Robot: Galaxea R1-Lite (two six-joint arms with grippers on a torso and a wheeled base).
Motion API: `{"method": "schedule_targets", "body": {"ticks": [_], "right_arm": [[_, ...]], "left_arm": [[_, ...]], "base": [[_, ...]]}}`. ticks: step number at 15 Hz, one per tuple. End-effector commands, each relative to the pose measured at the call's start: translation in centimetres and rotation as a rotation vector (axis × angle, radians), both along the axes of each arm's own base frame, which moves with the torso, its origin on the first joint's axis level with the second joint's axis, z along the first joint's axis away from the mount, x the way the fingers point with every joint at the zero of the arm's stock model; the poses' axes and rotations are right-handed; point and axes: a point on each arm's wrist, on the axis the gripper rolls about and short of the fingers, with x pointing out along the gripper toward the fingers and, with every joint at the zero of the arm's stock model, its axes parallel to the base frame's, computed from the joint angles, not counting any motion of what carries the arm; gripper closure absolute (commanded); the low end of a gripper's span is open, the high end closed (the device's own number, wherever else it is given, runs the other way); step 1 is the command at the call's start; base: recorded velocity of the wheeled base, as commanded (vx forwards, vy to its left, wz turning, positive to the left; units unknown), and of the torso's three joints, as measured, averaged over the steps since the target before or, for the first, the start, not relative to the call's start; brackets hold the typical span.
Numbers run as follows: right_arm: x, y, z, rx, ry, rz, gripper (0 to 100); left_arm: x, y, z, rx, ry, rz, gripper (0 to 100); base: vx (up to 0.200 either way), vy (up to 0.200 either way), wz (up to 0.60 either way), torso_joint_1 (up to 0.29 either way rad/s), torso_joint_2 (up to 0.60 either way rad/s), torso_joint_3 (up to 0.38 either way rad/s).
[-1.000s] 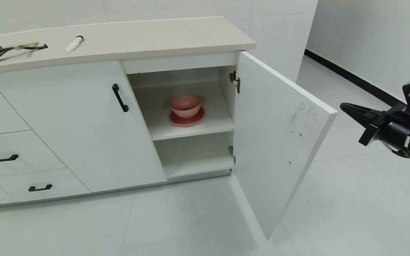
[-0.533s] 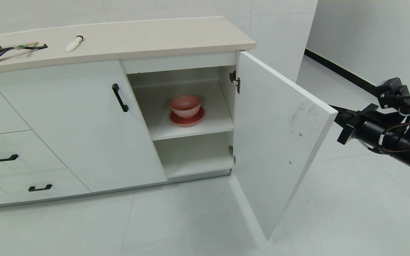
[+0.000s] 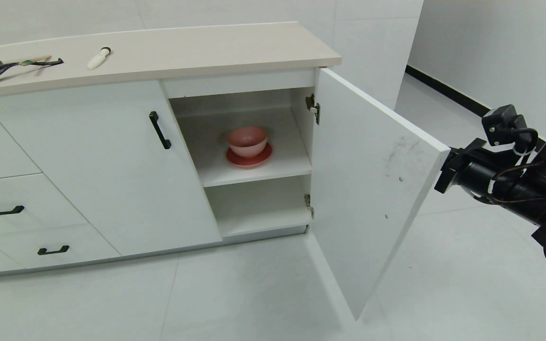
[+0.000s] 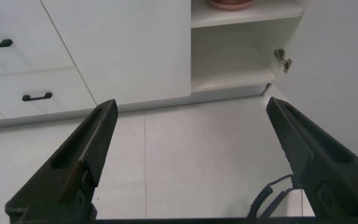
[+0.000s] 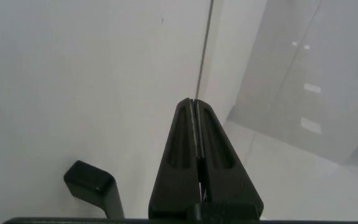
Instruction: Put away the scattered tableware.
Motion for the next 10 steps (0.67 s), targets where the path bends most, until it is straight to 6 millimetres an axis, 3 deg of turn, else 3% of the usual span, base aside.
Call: {"method": "schedule_targets", "body": {"ticks": [1,4,10], "right_arm": [[0.2,0.8,0.4,0.004,-0.018,0.023,100],[-0.4,2.8,0.4,0.01,-0.018,0.092,100],[-1.2,4.9,0.2,0.011,-0.007,0.165,100]], "left_arm": [[0.0,0.0,0.0,0.0,-0.001,0.001,0],[0.0,0.0,0.0,0.0,-0.001,0.001,0],[0.0,0.0,0.0,-0.005,0.0,0.001,0]], "base": [[0.0,0.0,0.0,0.0,0.0,0.0],[0.0,0.0,0.0,0.0,0.0,0.0],[0.0,0.0,0.0,0.0,0.0,0.0]]}}
